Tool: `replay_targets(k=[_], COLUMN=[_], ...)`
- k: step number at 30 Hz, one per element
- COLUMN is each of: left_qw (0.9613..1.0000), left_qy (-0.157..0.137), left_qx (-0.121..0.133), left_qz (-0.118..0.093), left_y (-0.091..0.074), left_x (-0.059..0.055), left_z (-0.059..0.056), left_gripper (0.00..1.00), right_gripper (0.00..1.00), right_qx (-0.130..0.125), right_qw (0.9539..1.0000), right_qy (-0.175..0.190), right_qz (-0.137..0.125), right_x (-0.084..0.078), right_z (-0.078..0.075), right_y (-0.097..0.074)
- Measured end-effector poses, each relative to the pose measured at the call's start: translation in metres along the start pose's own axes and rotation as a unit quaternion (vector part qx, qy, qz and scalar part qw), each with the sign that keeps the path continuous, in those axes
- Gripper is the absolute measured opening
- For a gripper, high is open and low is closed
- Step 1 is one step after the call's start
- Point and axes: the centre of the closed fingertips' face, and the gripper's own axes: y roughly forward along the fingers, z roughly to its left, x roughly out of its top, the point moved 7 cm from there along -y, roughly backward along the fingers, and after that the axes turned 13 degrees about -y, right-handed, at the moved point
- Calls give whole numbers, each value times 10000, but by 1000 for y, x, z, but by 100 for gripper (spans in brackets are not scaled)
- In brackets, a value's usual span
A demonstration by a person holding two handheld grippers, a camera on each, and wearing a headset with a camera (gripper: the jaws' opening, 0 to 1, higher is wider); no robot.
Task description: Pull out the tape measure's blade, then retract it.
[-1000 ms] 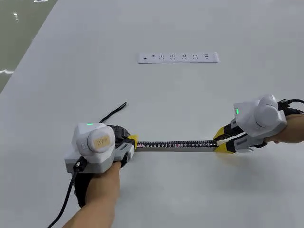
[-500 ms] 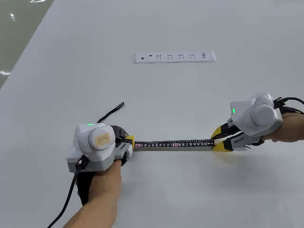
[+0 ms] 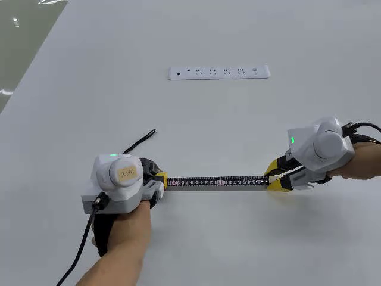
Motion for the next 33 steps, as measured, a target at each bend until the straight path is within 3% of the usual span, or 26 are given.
replay_targets(k=[21,33], left_qw=[10000,9999], left_qy=[-9,-73], left_qx=[-67,-86], left_qz=[71,93], left_y=[-2,-2], left_x=[0,0], left_z=[1,2], left_gripper=[59,59], right_gripper=[12,12], right_qx=[3,5], right_qw=[10000,10000], right_qy=[-3,-24], right_qz=[64,13], right_x=[0,10], right_z=[0,-1], right_y=[2,6])
